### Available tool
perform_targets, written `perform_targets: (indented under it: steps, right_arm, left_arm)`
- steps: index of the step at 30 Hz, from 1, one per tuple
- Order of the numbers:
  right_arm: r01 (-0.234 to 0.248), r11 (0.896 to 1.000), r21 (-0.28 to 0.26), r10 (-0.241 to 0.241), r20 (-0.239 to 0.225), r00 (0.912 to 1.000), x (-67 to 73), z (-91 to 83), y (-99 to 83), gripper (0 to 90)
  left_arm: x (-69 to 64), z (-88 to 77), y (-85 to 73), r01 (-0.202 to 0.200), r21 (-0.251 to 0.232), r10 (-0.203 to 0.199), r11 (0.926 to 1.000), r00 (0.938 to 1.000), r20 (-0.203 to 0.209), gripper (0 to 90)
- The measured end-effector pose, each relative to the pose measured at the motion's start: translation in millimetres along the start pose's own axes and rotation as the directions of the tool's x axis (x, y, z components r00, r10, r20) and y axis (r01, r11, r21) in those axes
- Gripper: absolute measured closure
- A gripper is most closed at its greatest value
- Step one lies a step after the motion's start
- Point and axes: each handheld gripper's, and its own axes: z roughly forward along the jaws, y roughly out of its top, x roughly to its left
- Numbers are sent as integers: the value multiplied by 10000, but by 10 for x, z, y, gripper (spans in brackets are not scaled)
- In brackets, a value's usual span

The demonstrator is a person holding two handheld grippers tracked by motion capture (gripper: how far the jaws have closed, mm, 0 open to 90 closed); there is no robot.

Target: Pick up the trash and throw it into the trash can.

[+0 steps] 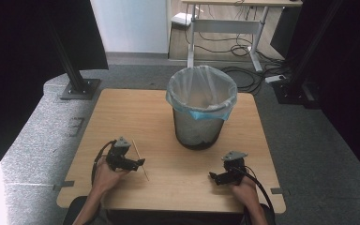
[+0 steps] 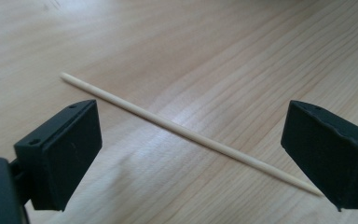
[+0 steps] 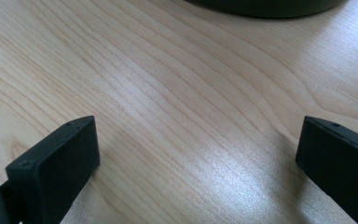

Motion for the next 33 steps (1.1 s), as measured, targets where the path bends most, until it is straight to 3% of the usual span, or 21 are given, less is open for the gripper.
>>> perform_targets:
  steps: [5,7,10,11,12,15,16,19,21,23,28,33]
  right_arm:
    - [15,10000,2,-15,-11,10000,3,-1,0,0]
    - [40,10000,8,-40,2,10000,3,-2,-1,0]
    - [27,10000,4,-27,-6,10000,6,-3,-2,0]
    - [35,10000,11,-35,-26,10000,8,-4,-2,0]
    - [35,10000,11,-35,-26,10000,8,-4,-2,0]
    - [36,10000,8,-36,-31,10000,9,-4,-3,0]
    - [36,10000,8,-36,-31,10000,9,-4,-3,0]
    - [32,10000,8,-32,-30,10000,10,-4,-4,0]
    - [33,10000,9,-33,-30,10000,10,-4,-4,0]
    - [30,10000,9,-30,-27,10000,11,-4,-4,0]
    - [32,10000,10,-32,-27,10000,11,-4,-4,0]
    - [34,10000,9,-34,-26,10000,10,-4,-3,0]
  left_arm:
    - [-91,144,-71,-243,292,252,9993,9991,-326,62]
    - [-123,192,-137,-384,493,419,9980,9965,-723,89]
    - [-93,168,-179,-160,362,179,9992,9984,-530,148]
    - [-79,139,-195,-174,323,193,9993,9981,-578,255]
    - [-62,104,-210,-205,322,222,9993,9984,-529,255]
    - [12,7,-269,-235,333,250,9992,9987,-442,501]
    - [47,-26,-295,-185,305,199,9994,9987,-458,501]
    - [198,-121,-373,-3,243,14,9997,9989,-473,712]
    - [235,-135,-379,24,274,-12,9996,9990,-446,801]
    - [304,-155,-388,82,318,-69,9995,9992,-398,847]
    - [413,-182,-404,448,293,-441,9986,9987,-241,861]
    - [442,-191,-367,422,558,-413,9975,9990,-168,861]
